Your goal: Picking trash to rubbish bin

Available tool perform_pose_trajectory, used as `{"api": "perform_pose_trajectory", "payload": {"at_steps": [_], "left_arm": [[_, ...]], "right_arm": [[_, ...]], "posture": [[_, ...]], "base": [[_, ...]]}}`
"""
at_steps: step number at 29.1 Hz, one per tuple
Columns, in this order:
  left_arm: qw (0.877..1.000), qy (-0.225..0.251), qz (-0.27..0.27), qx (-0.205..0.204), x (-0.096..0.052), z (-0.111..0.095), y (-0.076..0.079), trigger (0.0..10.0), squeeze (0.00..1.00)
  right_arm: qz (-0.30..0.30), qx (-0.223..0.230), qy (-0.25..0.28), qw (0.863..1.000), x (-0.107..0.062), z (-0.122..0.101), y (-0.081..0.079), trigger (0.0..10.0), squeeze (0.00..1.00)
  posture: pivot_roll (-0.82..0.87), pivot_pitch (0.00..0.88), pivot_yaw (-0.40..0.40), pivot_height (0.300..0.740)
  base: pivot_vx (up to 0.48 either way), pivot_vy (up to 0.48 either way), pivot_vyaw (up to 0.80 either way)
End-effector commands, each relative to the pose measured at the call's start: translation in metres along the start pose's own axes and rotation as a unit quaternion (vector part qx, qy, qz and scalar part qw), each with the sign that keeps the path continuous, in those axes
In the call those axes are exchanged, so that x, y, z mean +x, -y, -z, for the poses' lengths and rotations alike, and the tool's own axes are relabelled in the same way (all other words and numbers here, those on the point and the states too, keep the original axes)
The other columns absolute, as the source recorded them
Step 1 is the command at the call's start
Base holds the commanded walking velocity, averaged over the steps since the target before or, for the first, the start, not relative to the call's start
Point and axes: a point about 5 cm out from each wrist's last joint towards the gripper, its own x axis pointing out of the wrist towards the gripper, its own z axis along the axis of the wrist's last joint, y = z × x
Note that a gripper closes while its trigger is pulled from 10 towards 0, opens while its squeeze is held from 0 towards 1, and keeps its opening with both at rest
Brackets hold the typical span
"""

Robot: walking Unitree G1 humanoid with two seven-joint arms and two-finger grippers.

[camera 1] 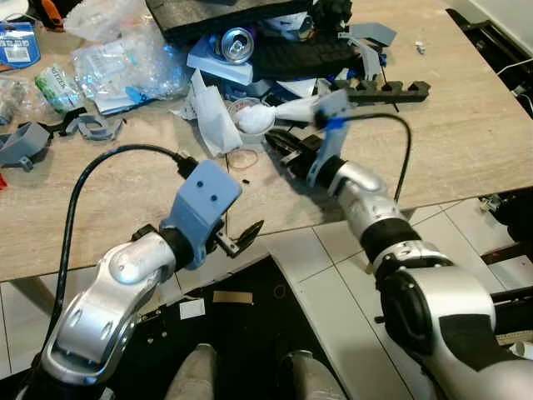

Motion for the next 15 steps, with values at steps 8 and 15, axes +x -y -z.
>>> {"api": "perform_pose_trajectory", "payload": {"at_steps": [8, 15], "left_arm": [[1.0, 0.012, 0.018, -0.004, 0.01, 0.003, 0.008, 10.0, 0.0], [1.0, 0.021, 0.012, -0.007, 0.014, 0.006, 0.007, 10.0, 0.0]], "right_arm": [[-0.138, 0.089, 0.062, 0.984, -0.015, -0.06, -0.007, 0.0, 0.0], [-0.214, 0.234, 0.172, 0.933, -0.038, -0.099, -0.017, 0.0, 0.0]], "posture": [[0.25, 0.274, -0.015, 0.74], [0.24, 0.217, -0.024, 0.74]], "base": [[0.0, 0.0, 0.0], [0.0, 0.0, 0.0]]}}
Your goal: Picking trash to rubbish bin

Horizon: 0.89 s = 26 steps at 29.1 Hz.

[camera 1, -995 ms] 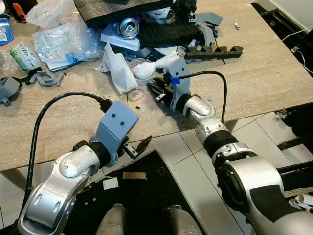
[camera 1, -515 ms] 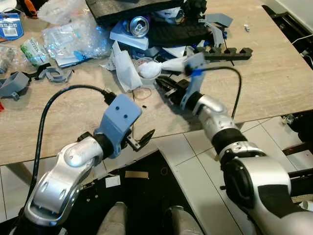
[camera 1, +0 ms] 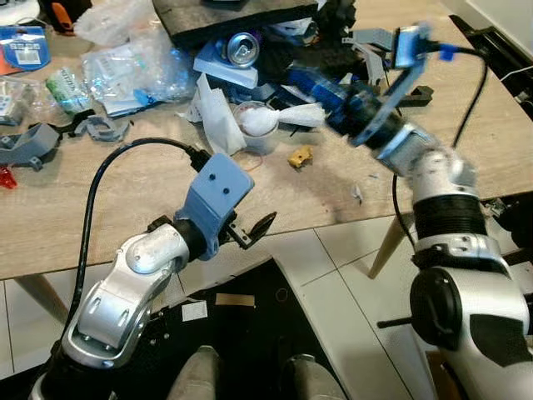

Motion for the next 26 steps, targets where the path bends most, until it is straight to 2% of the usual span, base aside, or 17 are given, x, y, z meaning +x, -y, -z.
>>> {"api": "perform_pose_trajectory", "payload": {"at_steps": [1, 2, 3, 4, 5, 18, 20, 21, 22, 23, 24, 25, 26], "left_arm": [[1.0, -0.001, 0.006, -0.002, 0.0, 0.004, 0.004, 10.0, 0.0], [1.0, 0.0, 0.002, -0.003, 0.0, 0.004, 0.004, 10.0, 0.0], [1.0, 0.0, 0.002, -0.003, 0.0, 0.004, 0.004, 10.0, 0.0], [1.0, 0.003, -0.001, -0.006, 0.001, 0.004, 0.002, 10.0, 0.0], [1.0, 0.006, -0.003, -0.006, 0.003, 0.005, 0.0, 10.0, 0.0], [1.0, 0.016, -0.001, 0.001, 0.01, 0.007, -0.003, 10.0, 0.0], [1.0, 0.019, -0.001, 0.004, 0.013, 0.007, -0.003, 10.0, 0.0], [1.0, 0.019, -0.002, 0.004, 0.013, 0.008, -0.003, 10.0, 0.0], [1.0, 0.019, -0.004, 0.004, 0.014, 0.008, -0.004, 10.0, 0.0], [1.0, 0.018, -0.006, 0.004, 0.014, 0.009, -0.004, 10.0, 0.0], [1.0, 0.017, -0.007, 0.004, 0.014, 0.01, -0.003, 10.0, 0.0], [1.0, 0.017, -0.007, 0.004, 0.014, 0.01, -0.003, 10.0, 0.0], [1.0, 0.016, -0.008, 0.003, 0.014, 0.011, -0.003, 10.0, 0.0]], "right_arm": [[-0.016, 0.009, 0.014, 1.0, -0.001, -0.007, -0.006, 0.0, 0.0], [-0.028, 0.05, 0.039, 0.998, -0.005, -0.009, -0.009, 0.0, 0.0], [-0.028, 0.05, 0.039, 0.998, -0.005, -0.009, -0.009, 0.0, 0.0], [-0.034, 0.1, 0.07, 0.992, -0.01, -0.007, -0.007, 0.0, 0.0], [-0.042, 0.159, 0.113, 0.98, -0.019, -0.004, -0.006, 0.0, 0.0], [-0.035, 0.204, 0.159, 0.965, -0.027, -0.002, -0.013, 0.0, 0.0], [0.022, 0.161, 0.159, 0.974, -0.031, -0.003, -0.01, 0.0, 0.0], [0.077, 0.105, 0.127, 0.983, -0.032, 0.001, -0.005, 0.0, 0.0], [0.145, 0.033, 0.087, 0.985, -0.033, 0.005, 0.002, 0.0, 0.0], [0.231, -0.074, 0.034, 0.969, -0.036, 0.01, 0.013, 0.2, 0.0], [0.283, -0.172, -0.007, 0.944, -0.038, 0.013, 0.019, 0.0, 0.0], [0.283, -0.172, -0.007, 0.944, -0.038, 0.013, 0.019, 0.0, 0.0], [0.314, -0.248, -0.027, 0.916, -0.04, 0.014, 0.023, 0.0, 0.0]], "posture": [[0.24, 0.217, -0.024, 0.74], [0.24, 0.217, -0.024, 0.74], [0.24, 0.217, -0.024, 0.74], [0.25, 0.202, -0.017, 0.74], [0.25, 0.19, -0.012, 0.74], [0.24, 0.147, 0.007, 0.74], [0.24, 0.142, 0.008, 0.74], [0.24, 0.142, 0.009, 0.74], [0.24, 0.142, 0.009, 0.74], [0.23, 0.139, 0.012, 0.74], [0.23, 0.139, 0.012, 0.74], [0.23, 0.139, 0.012, 0.74], [0.22, 0.135, 0.017, 0.74]], "base": [[0.0, 0.0, 0.0], [0.0, 0.0, 0.0], [0.0, 0.0, 0.0], [0.0, 0.0, 0.0], [0.0, 0.0, 0.0], [0.0, 0.0, 0.0], [0.0, 0.0, 0.0], [0.0, 0.0, 0.0], [0.0, 0.0, 0.0], [0.0, 0.0, 0.0], [0.0, 0.0, 0.0], [0.0, 0.0, 0.0], [0.0, 0.0, 0.0]]}}
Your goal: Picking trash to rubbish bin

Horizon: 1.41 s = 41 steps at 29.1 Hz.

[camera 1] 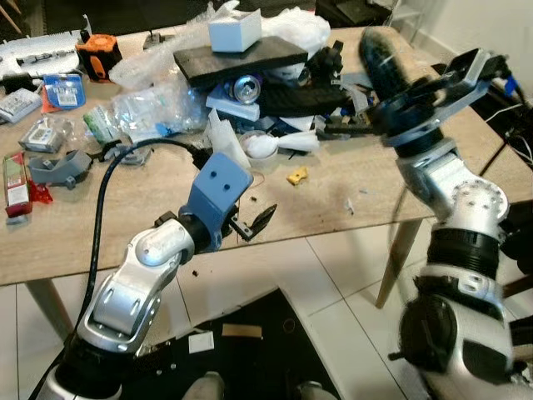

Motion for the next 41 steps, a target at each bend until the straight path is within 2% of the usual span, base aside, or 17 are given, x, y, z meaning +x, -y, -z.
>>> {"api": "perform_pose_trajectory", "payload": {"at_steps": [1, 2, 4, 6, 9, 14, 15, 21, 23, 24, 25, 26, 28, 33, 37, 40, 41], "left_arm": [[1.0, -0.004, 0.006, 0.0, 0.001, 0.004, 0.005, 10.0, 0.0], [1.0, -0.004, 0.006, 0.0, 0.001, 0.004, 0.005, 10.0, 0.0], [1.0, -0.002, 0.009, 0.001, 0.003, 0.003, 0.007, 10.0, 0.0], [1.0, -0.001, 0.01, 0.002, 0.003, 0.003, 0.007, 10.0, 0.0], [1.0, -0.001, 0.0, 0.001, 0.001, 0.003, 0.002, 10.0, 0.0], [1.0, 0.001, 0.014, 0.002, 0.005, 0.005, 0.008, 10.0, 0.0], [1.0, 0.001, 0.014, 0.002, 0.005, 0.005, 0.008, 10.0, 0.0], [1.0, 0.004, 0.014, 0.004, 0.007, 0.004, 0.007, 10.0, 0.0], [1.0, 0.004, 0.013, 0.005, 0.006, 0.004, 0.007, 10.0, 0.0], [1.0, 0.004, 0.012, 0.004, 0.006, 0.005, 0.007, 10.0, 0.0], [1.0, 0.004, 0.011, 0.004, 0.006, 0.005, 0.007, 10.0, 0.0], [1.0, 0.004, 0.01, 0.004, 0.006, 0.005, 0.007, 10.0, 0.0], [1.0, 0.004, 0.009, 0.004, 0.006, 0.005, 0.007, 10.0, 0.0], [1.0, 0.003, 0.007, 0.004, 0.006, 0.006, 0.006, 10.0, 0.0], [1.0, 0.002, 0.006, 0.004, 0.005, 0.007, 0.006, 10.0, 0.0], [1.0, 0.001, 0.005, 0.004, 0.005, 0.007, 0.006, 10.0, 0.0], [1.0, 0.001, 0.005, 0.004, 0.005, 0.008, 0.006, 10.0, 0.0]], "right_arm": [[0.036, -0.118, 0.017, 0.992, -0.001, -0.001, 0.002, 0.0, 0.0], [0.036, -0.118, 0.017, 0.992, -0.001, -0.001, 0.002, 0.0, 0.0], [0.048, -0.181, 0.054, 0.981, -0.006, -0.001, 0.001, 0.0, 0.0], [0.052, -0.189, 0.069, 0.978, -0.008, -0.001, 0.001, 0.0, 0.0], [0.075, -0.232, 0.116, 0.963, -0.016, 0.0, 0.0, 0.0, 0.0], [0.107, -0.335, 0.178, 0.919, -0.025, -0.003, -0.007, 0.0, 0.0], [0.107, -0.335, 0.178, 0.919, -0.025, -0.003, -0.007, 0.0, 0.0], [0.115, -0.415, 0.229, 0.873, -0.03, -0.009, -0.014, 0.0, 0.0], [0.111, -0.484, 0.233, 0.836, -0.032, -0.013, -0.02, 0.0, 0.0], [0.096, -0.537, 0.228, 0.807, -0.031, -0.011, -0.025, 0.0, 0.0], [0.083, -0.57, 0.225, 0.786, -0.031, -0.01, -0.029, 0.0, 0.0], [0.077, -0.583, 0.223, 0.777, -0.03, -0.008, -0.03, 0.0, 0.0], [0.075, -0.59, 0.226, 0.772, -0.031, -0.004, -0.03, 0.0, 0.0], [0.097, -0.574, 0.22, 0.783, -0.032, 0.004, -0.019, 0.0, 0.0], [0.1, -0.572, 0.222, 0.783, -0.033, 0.007, -0.018, 0.0, 0.0], [0.116, -0.556, 0.217, 0.794, -0.034, 0.01, -0.013, 0.0, 0.0], [0.16, -0.51, 0.192, 0.823, -0.035, 0.013, 0.002, 6.4, 0.0]], "posture": [[0.23, 0.128, 0.021, 0.74], [0.23, 0.128, 0.021, 0.74], [0.24, 0.129, 0.011, 0.74], [0.24, 0.129, 0.011, 0.74], [0.25, 0.13, 0.01, 0.74], [0.23, 0.108, 0.03, 0.74], [0.23, 0.108, 0.03, 0.74], [0.23, 0.104, 0.03, 0.74], [0.23, 0.103, 0.026, 0.74], [0.23, 0.103, 0.026, 0.74], [0.23, 0.103, 0.02, 0.74], [0.23, 0.103, 0.02, 0.74], [0.23, 0.107, 0.017, 0.74], [0.23, 0.112, 0.016, 0.74], [0.23, 0.112, 0.016, 0.74], [0.23, 0.116, 0.016, 0.74], [0.22, 0.114, 0.008, 0.74]], "base": [[0.0, 0.0, 0.0], [0.0, 0.0, 0.0], [0.0, 0.0, 0.0], [0.0, 0.0, 0.0], [0.0, 0.0, 0.0], [0.0, 0.0, 0.0], [0.0, 0.0, 0.0], [0.0, 0.0, 0.0], [0.0, 0.0, 0.0], [0.0, 0.0, 0.0], [0.0, 0.0, 0.0], [0.0, 0.0, 0.0], [0.0, 0.0, 0.0], [0.0, 0.0, 0.0], [0.0, 0.0, 0.0], [0.0, 0.0, 0.0], [0.0, 0.0, 0.0]]}}
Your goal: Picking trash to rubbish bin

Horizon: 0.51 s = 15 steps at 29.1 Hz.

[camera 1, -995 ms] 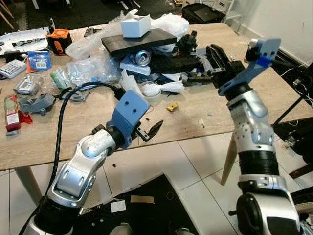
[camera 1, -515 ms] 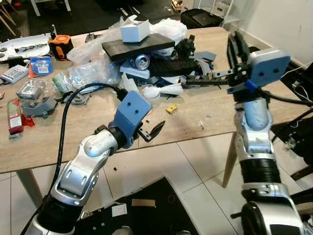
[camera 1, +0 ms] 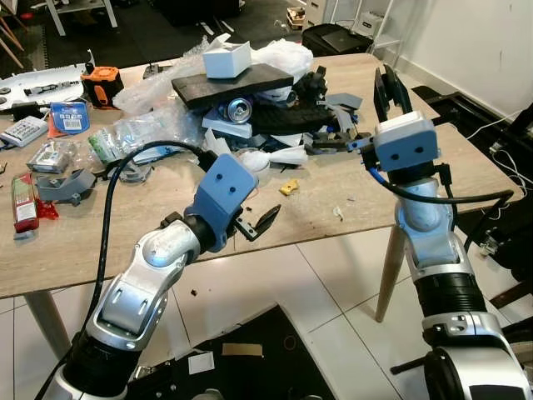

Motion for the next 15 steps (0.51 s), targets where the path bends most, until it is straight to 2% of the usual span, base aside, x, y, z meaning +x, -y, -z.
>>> {"api": "perform_pose_trajectory", "payload": {"at_steps": [1, 2, 3, 4, 5, 6, 7, 10, 13, 15], "left_arm": [[1.0, -0.008, 0.002, -0.003, 0.0, 0.006, 0.003, 10.0, 0.0], [1.0, -0.008, 0.002, -0.003, 0.0, 0.006, 0.003, 10.0, 0.0], [0.999, -0.038, -0.012, -0.012, -0.001, 0.015, 0.003, 10.0, 0.0], [0.998, -0.055, -0.031, -0.013, -0.003, 0.021, 0.002, 10.0, 0.0], [0.996, -0.066, -0.055, -0.019, -0.006, 0.027, 0.0, 10.0, 0.0], [0.991, -0.068, -0.105, -0.035, -0.009, 0.031, -0.004, 10.0, 0.0], [0.989, -0.065, -0.127, -0.044, -0.01, 0.032, -0.005, 10.0, 0.0], [0.987, -0.063, -0.14, -0.05, -0.011, 0.032, -0.006, 10.0, 0.0], [0.975, -0.055, -0.184, -0.111, -0.011, 0.034, -0.006, 10.0, 0.0], [0.973, -0.053, -0.191, -0.116, -0.009, 0.034, -0.005, 10.0, 0.0]], "right_arm": [[0.051, 0.075, -0.1, 0.991, -0.01, 0.026, 0.003, 6.4, 0.0], [0.051, 0.075, -0.1, 0.991, -0.01, 0.026, 0.003, 6.4, 0.0], [0.139, 0.162, -0.204, 0.955, -0.025, 0.053, 0.015, 10.0, 0.0], [0.168, 0.174, -0.241, 0.94, -0.034, 0.062, 0.02, 10.0, 0.0], [0.178, 0.172, -0.265, 0.932, -0.041, 0.068, 0.024, 10.0, 0.0], [0.165, 0.147, -0.276, 0.935, -0.048, 0.068, 0.026, 10.0, 0.0], [0.155, 0.136, -0.273, 0.94, -0.049, 0.067, 0.026, 10.0, 0.0], [0.15, 0.132, -0.268, 0.943, -0.049, 0.064, 0.026, 10.0, 0.0], [0.115, 0.127, -0.239, 0.956, -0.052, 0.048, 0.013, 10.0, 0.0], [0.111, 0.132, -0.232, 0.957, -0.055, 0.043, 0.007, 10.0, 0.0]], "posture": [[0.22, 0.114, 0.008, 0.74], [0.22, 0.114, 0.008, 0.74], [0.22, 0.113, -0.007, 0.74], [0.22, 0.113, -0.008, 0.74], [0.22, 0.11, -0.005, 0.74], [0.21, 0.108, -0.001, 0.74], [0.21, 0.108, -0.001, 0.74], [0.21, 0.108, -0.001, 0.74], [0.21, 0.102, 0.004, 0.74], [0.21, 0.102, 0.001, 0.74]], "base": [[0.0, 0.0, 0.0], [0.0, 0.0, 0.0], [0.0, 0.0, 0.0], [0.0, 0.0, 0.0], [0.0, 0.0, 0.0], [0.0, 0.0, 0.0], [0.0, 0.0, 0.0], [0.0, 0.0, 0.0], [0.0, 0.0, 0.0], [0.0, 0.0, -0.4]]}}
